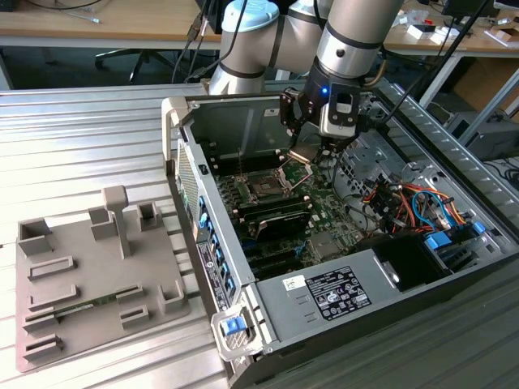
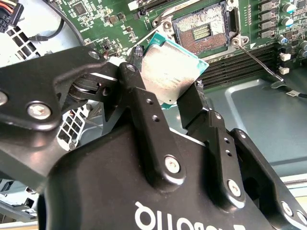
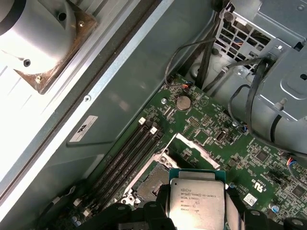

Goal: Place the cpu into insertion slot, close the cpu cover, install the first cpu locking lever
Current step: 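Place the cpu into insertion slot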

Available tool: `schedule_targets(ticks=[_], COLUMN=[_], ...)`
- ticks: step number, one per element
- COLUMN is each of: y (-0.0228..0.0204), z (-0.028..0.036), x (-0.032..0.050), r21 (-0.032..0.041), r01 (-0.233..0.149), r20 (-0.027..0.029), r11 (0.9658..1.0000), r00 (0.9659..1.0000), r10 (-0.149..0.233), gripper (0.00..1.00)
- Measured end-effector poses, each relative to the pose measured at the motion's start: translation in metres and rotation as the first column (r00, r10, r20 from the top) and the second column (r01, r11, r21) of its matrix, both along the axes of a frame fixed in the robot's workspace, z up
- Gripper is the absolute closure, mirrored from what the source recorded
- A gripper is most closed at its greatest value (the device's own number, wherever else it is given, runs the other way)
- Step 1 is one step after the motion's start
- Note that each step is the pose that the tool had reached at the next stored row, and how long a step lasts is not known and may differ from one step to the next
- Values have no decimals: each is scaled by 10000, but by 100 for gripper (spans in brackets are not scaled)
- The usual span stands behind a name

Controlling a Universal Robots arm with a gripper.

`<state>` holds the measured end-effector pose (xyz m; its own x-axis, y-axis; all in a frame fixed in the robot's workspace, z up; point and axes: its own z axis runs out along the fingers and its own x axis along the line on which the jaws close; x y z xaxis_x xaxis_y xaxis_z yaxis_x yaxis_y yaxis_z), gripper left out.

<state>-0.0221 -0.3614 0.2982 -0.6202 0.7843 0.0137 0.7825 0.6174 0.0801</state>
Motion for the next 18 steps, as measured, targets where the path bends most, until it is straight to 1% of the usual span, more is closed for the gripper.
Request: schedule_targets(ticks=[18], y=[0], z=[-3], x=[0], r21=[0], r01=[282], r20=[0], r11=[9996], r00=[9996], r10=[-282], gripper=[45])
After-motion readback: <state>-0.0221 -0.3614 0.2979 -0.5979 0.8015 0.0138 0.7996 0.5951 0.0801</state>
